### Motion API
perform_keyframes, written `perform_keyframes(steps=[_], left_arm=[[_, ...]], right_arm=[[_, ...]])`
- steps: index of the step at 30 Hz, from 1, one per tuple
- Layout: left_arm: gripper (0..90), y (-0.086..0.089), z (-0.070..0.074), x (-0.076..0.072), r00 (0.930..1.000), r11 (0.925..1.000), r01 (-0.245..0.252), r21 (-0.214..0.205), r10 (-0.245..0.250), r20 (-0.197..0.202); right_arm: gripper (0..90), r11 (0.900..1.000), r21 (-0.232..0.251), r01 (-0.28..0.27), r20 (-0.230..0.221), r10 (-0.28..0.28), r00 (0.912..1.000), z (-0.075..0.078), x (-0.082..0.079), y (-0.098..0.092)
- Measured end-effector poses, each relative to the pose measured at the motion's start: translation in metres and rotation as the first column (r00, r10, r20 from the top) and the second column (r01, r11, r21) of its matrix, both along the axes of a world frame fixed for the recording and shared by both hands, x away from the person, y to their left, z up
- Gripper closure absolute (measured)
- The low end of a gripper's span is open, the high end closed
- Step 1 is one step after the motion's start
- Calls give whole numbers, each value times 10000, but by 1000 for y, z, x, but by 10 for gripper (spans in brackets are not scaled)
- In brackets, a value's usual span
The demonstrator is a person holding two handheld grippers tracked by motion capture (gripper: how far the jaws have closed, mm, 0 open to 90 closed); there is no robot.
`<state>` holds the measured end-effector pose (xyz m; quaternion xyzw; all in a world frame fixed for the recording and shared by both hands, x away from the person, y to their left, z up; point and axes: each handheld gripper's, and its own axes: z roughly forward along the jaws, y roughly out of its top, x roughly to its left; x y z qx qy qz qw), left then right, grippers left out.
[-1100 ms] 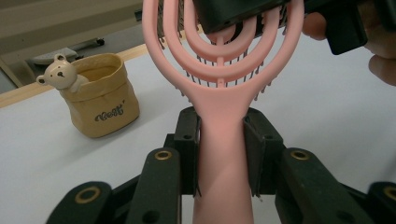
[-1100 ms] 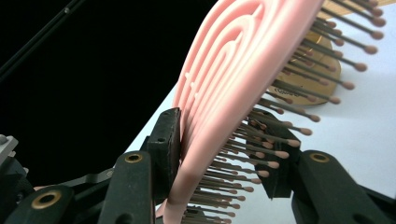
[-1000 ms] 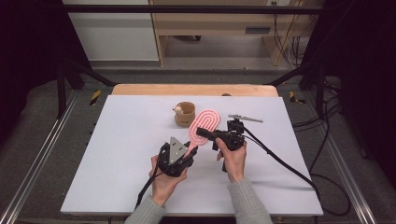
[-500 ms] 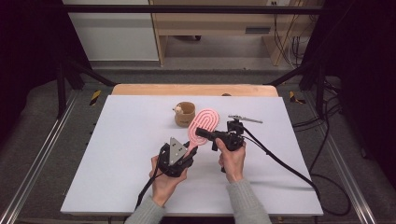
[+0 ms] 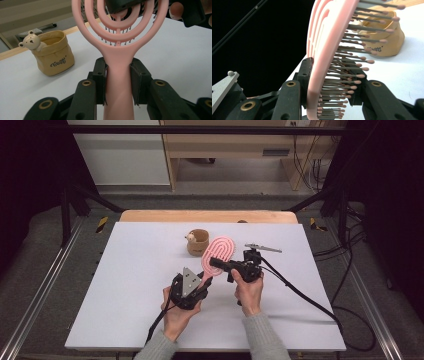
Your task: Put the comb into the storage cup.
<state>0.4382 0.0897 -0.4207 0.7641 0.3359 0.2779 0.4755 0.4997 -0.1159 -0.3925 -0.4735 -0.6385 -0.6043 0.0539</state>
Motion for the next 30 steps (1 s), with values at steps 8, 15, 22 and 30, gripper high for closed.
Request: perform_keyframes(steps=[8,15,22,30], left_arm=[[689,0,1,1,10000,10000,41,28,-41,-21],[685,-1,1,1,9999,10000,89,26,-89,-68],[658,-1,2,2,9999,10000,83,-5,-83,-64],[561,5,7,1,9995,9986,276,-450,-281,-106]], right_arm=[[631,10000,0,-49,119,49,9999,1,-1,0],[632,9999,-77,-87,283,89,9996,1,-1,-1],[634,9999,-148,-43,335,48,9994,2,-2,-2],[634,9990,-431,143,460,-124,9989,3,-1,-4]])
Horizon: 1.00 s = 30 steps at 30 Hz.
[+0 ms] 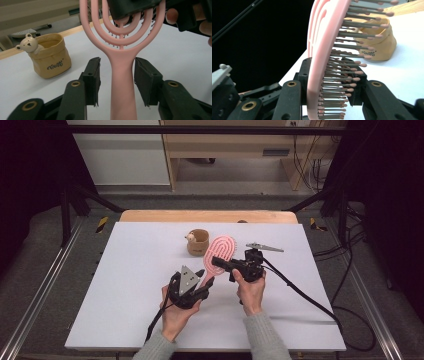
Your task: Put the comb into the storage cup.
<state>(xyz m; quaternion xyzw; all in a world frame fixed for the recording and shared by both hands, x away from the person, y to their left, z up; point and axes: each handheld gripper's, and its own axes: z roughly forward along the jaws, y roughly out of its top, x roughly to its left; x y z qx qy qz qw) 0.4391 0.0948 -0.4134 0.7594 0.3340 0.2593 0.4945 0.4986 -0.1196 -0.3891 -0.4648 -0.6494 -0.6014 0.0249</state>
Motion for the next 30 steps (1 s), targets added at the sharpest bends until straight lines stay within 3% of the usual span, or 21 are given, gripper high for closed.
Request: perform_keyframes(steps=[10,12,13,15,20,23,30], left_arm=[[373,8,7,3,9986,9985,477,-261,-482,-219],[292,10,8,5,9962,9966,707,-428,-727,-471],[292,11,9,6,9949,9955,799,-516,-828,-568],[248,13,10,8,9953,9953,795,-558,-824,-512],[143,17,14,12,9898,9909,1159,-691,-1210,-750],[96,21,16,15,9814,9842,1492,-955,-1592,-1073],[53,33,18,18,9761,9821,1579,-1026,-1710,-1340]], right_arm=[[635,9993,-309,208,160,-203,9997,2,2,-3],[634,9991,-332,275,223,-268,9994,4,2,-5],[634,9991,-332,275,223,-268,9994,4,2,-5],[635,9986,-402,339,307,-327,9990,5,2,-6],[635,9974,-533,477,465,-453,9979,9,1,-10],[634,9969,-591,512,562,-479,9973,11,2,-12],[634,9952,-725,651,754,-596,9954,15,2,-17]])
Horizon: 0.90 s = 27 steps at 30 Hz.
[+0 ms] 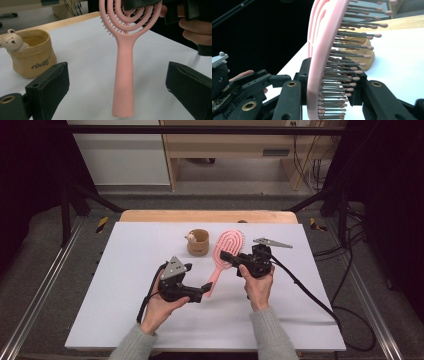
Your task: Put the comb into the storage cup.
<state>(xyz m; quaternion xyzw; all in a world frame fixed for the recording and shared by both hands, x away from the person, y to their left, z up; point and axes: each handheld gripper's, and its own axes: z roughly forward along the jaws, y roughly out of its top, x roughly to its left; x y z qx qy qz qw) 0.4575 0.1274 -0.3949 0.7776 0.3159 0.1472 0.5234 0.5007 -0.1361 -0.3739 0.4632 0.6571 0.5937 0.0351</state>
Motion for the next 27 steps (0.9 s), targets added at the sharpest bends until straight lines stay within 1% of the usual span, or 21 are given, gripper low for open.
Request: perform_keyframes(steps=[4,7,9,12,17,22,27], left_arm=[[47,9,2,0,9999,9999,98,-113,-99,-77],[41,16,2,0,10000,10000,32,-46,-33,-47],[34,22,2,1,9999,9999,27,-153,-29,-118],[28,32,0,1,9998,9997,-162,-188,160,-76],[27,47,-4,0,9994,9991,-340,-238,337,-117],[26,62,-11,0,9985,9978,-527,-398,521,-154],[25,77,-17,-1,9970,9966,-757,-334,752,-165]], right_arm=[[634,9999,-101,72,115,-71,9999,3,0,-3],[634,9998,-157,76,209,-73,9998,4,0,-5],[634,9997,-213,89,264,-83,9996,6,0,-6],[634,9996,-272,124,324,-115,9994,7,0,-8],[634,9991,-389,189,446,-172,9989,9,2,-10],[633,9983,-533,237,517,-209,9984,11,3,-13],[633,9976,-622,310,622,-272,9977,13,4,-16]])
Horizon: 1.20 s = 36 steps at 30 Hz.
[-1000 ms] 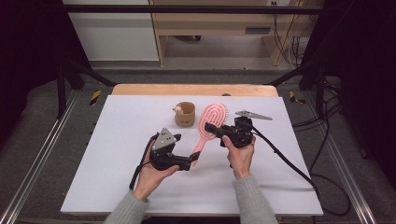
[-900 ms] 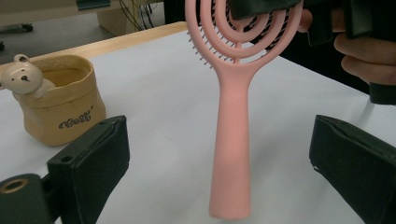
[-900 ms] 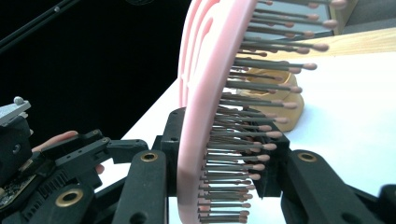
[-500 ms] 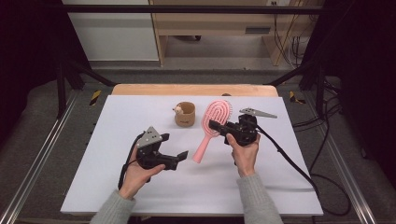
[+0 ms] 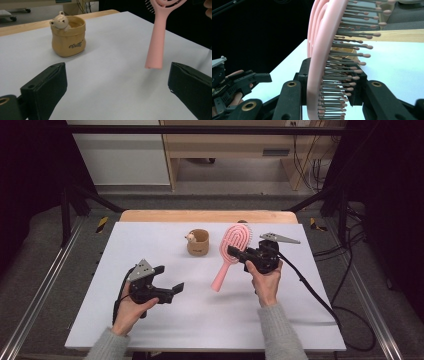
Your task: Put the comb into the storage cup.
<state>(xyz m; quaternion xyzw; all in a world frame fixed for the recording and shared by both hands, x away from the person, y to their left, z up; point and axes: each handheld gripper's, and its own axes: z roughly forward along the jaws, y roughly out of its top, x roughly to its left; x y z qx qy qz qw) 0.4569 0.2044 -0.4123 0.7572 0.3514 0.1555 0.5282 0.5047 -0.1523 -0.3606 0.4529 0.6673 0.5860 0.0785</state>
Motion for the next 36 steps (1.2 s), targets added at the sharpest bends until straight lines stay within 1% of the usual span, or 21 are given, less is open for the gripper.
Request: perform_keyframes(steps=[1,5,9,16,18,20,22,27,30,32,36], left_arm=[[25,2,-1,0,10000,10000,-26,-32,26,-3],[25,13,-6,-2,9999,9999,-137,55,137,-29],[25,24,-11,-3,9994,9995,-323,49,324,-100],[25,44,-19,-5,9977,9977,-677,58,677,9],[25,49,-21,-6,9970,9969,-778,59,778,-9],[25,54,-23,-7,9959,9959,-902,89,902,58],[25,58,-25,-7,9953,9953,-967,106,966,34],[25,68,-30,-8,9936,9935,-1128,122,1127,35],[25,73,-33,-9,9925,9923,-1223,219,1222,19],[25,77,-34,-10,9914,9913,-1311,150,1310,59],[25,82,-35,-11,9905,9904,-1374,160,1373,89]], right_arm=[[633,10000,-30,15,17,-15,10000,1,0,-1],[633,9998,-185,46,147,-44,9999,4,0,-2],[633,9997,-226,60,248,-55,9997,7,1,-2],[633,9988,-479,117,506,-93,9987,11,3,0],[633,9986,-516,131,526,-103,9986,12,4,1],[633,9984,-547,133,560,-103,9984,14,4,1],[633,9983,-553,161,538,-131,9985,15,5,2],[633,9976,-672,167,651,-123,9978,18,7,3],[633,9974,-692,206,709,-157,9974,18,8,4],[633,9974,-684,219,730,-169,9972,19,8,4],[632,9970,-709,309,832,-250,9962,22,10,4]])
